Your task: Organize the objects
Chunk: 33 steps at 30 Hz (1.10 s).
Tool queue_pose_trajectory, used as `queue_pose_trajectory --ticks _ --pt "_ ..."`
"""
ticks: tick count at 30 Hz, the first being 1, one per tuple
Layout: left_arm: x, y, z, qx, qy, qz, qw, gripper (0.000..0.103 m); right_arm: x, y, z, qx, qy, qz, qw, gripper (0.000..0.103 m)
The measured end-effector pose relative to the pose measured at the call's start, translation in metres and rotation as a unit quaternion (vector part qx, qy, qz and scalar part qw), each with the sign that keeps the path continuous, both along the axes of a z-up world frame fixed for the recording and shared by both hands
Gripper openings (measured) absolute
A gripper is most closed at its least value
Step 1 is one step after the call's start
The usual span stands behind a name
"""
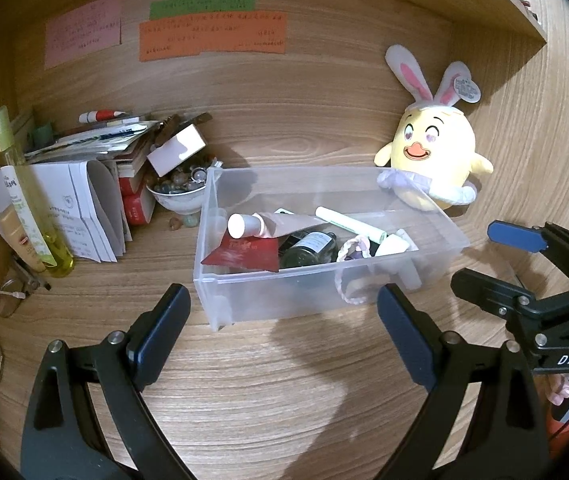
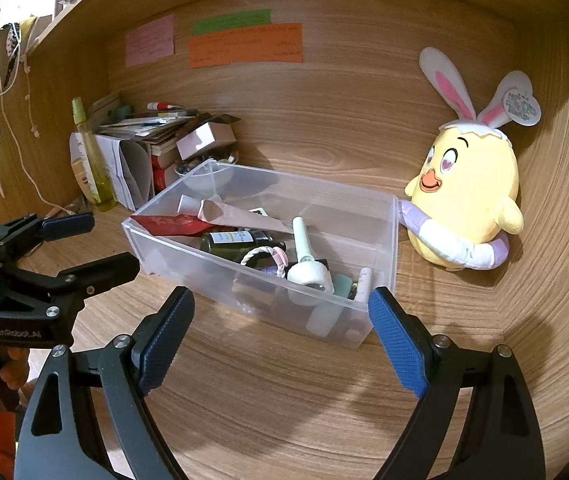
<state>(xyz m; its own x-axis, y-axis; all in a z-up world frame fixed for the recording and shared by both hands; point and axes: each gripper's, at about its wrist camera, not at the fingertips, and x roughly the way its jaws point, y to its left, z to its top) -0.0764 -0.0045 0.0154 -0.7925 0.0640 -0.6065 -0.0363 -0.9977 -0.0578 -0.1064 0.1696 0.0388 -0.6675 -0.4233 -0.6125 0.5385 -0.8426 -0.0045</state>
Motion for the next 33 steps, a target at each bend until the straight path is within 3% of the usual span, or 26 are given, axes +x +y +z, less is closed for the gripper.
queue_pose_trajectory --ticks 33 --pt "-0.0052 -0.0017 -0.0043 0.015 -0.014 0.000 0.9998 0.096 -0.0092 -0.0053 -0.0048 0.001 -0.010 0.005 1.000 0.087"
